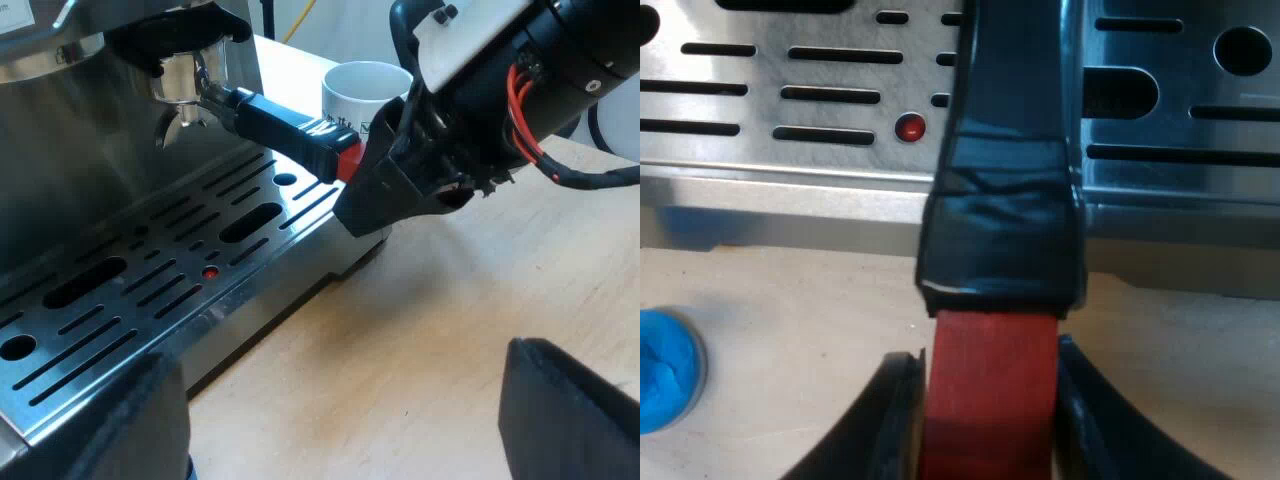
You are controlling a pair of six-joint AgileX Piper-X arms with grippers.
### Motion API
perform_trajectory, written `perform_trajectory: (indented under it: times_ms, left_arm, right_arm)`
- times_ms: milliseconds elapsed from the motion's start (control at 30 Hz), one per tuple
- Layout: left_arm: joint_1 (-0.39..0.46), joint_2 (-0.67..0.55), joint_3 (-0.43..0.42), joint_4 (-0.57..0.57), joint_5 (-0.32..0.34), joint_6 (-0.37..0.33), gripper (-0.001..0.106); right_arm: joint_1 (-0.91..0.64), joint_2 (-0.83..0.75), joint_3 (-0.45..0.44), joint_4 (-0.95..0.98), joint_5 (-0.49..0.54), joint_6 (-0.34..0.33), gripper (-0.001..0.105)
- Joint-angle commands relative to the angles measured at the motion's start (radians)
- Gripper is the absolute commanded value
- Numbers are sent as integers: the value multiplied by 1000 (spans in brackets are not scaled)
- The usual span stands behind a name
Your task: Grind coffee beans and then tamp
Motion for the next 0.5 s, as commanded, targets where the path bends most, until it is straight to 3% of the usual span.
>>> perform_trajectory:
  times_ms: [33, 400, 500]
  left_arm:
    - [-4, -5, -3, 2, 6, -4, 66]
    - [-4, -5, -3, 2, 6, -4, 66]
    - [-4, -5, -3, 2, 6, -4, 66]
  right_arm:
    - [-1, -3, -6, -32, -32, -40, 0]
    - [-1, -3, -6, -34, -24, -40, 0]
    - [3, -5, -6, -42, 53, -40, 0]
